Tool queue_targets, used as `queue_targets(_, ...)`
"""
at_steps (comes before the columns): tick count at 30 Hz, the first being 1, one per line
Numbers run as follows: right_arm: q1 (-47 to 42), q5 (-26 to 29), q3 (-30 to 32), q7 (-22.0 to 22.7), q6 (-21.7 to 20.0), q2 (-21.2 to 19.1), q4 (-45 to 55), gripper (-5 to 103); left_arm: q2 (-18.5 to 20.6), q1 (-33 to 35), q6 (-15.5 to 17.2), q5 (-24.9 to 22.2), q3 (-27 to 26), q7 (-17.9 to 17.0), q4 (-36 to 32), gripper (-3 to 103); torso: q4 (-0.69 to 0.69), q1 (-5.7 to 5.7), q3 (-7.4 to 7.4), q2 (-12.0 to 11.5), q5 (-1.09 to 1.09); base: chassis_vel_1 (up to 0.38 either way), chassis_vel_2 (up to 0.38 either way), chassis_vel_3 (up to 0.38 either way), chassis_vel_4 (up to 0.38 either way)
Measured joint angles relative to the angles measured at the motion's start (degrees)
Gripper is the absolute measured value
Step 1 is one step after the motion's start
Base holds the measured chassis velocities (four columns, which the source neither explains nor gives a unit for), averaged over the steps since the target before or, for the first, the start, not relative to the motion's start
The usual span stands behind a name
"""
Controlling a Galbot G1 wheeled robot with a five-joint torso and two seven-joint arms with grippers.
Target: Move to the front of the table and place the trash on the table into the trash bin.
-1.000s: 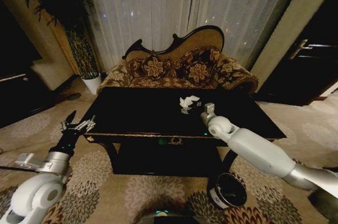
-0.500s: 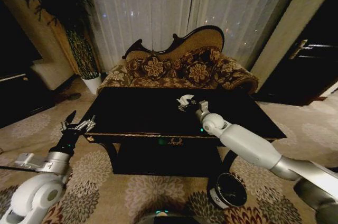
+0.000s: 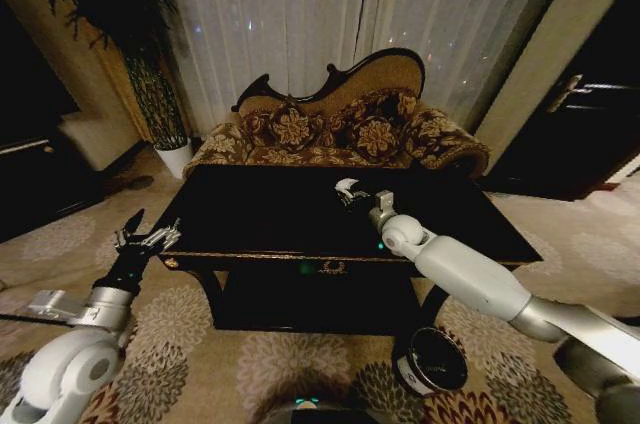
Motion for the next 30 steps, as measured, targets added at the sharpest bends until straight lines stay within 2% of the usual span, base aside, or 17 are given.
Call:
queue_targets(1,-0.3,0.0,0.3,0.0,0.0,-0.2,0.2,5,0.0,0.0,0.0,0.0,0.0,0.0,0.0,100,0.0,0.0,0.0,0.0,0.0,0.0,0.0,0.0,0.0)
queue_targets(4,-1.5,0.0,1.0,0.0,0.0,-0.6,1.0,1,0.0,0.0,0.0,0.0,0.0,0.0,0.0,100,0.0,0.0,0.0,0.0,0.0,0.0,0.0,0.0,0.0)
queue_targets(12,-5.4,0.5,4.6,0.3,-0.3,-3.4,5.2,1,0.0,0.0,0.0,0.0,0.0,0.0,0.0,100,0.0,0.0,0.0,0.0,0.01,0.0,0.0,0.0,0.0)
queue_targets(17,-9.9,1.8,9.6,1.1,-1.1,-7.4,10.3,1,0.0,0.0,0.0,0.0,0.0,0.0,0.0,100,0.0,0.0,0.0,0.0,0.01,0.0,0.0,0.0,0.0)
queue_targets(18,-11.0,1.9,11.0,1.1,-1.3,-8.3,11.3,1,0.0,0.0,0.0,0.0,0.0,0.0,0.0,100,0.0,0.0,0.0,0.0,0.01,0.0,0.0,0.0,0.0)
queue_targets(21,-18.3,2.2,20.0,0.8,-1.6,-12.6,15.6,1,0.0,0.0,0.0,0.0,0.0,0.0,0.0,100,0.0,0.0,0.0,0.0,0.0,0.0,0.0,0.0,0.0)
queue_targets(23,-20.0,2.2,22.2,0.7,-1.5,-13.3,16.3,1,0.0,0.0,0.0,0.0,0.0,0.0,0.0,100,0.0,0.0,0.0,0.0,0.0,0.0,0.0,0.0,0.0)
queue_targets(25,-29.4,1.8,31.8,-0.2,-1.0,-15.9,18.8,1,0.0,0.0,0.0,0.0,0.0,0.0,0.0,100,-0.01,0.0,-0.01,0.0,0.0,0.0,0.0,0.0,0.0)
queue_targets(26,-29.4,1.8,31.8,-0.2,-1.0,-15.9,18.8,1,0.0,0.0,0.0,0.0,0.0,0.0,0.0,100,-0.01,0.0,-0.01,0.0,0.0,0.0,0.0,0.0,0.0)
queue_targets(29,-38.6,0.9,39.6,-1.0,1.0,-18.5,21.5,1,0.0,0.0,0.0,0.0,0.0,0.0,0.0,100,-0.02,-0.01,-0.01,0.0,0.02,0.0,0.0,0.0,0.0)
queue_targets(30,-38.6,0.9,39.6,-1.0,1.0,-18.5,21.5,1,0.0,0.0,0.0,0.0,0.0,0.0,0.0,100,-0.02,-0.01,-0.01,0.0,0.02,0.0,0.0,0.0,0.0)
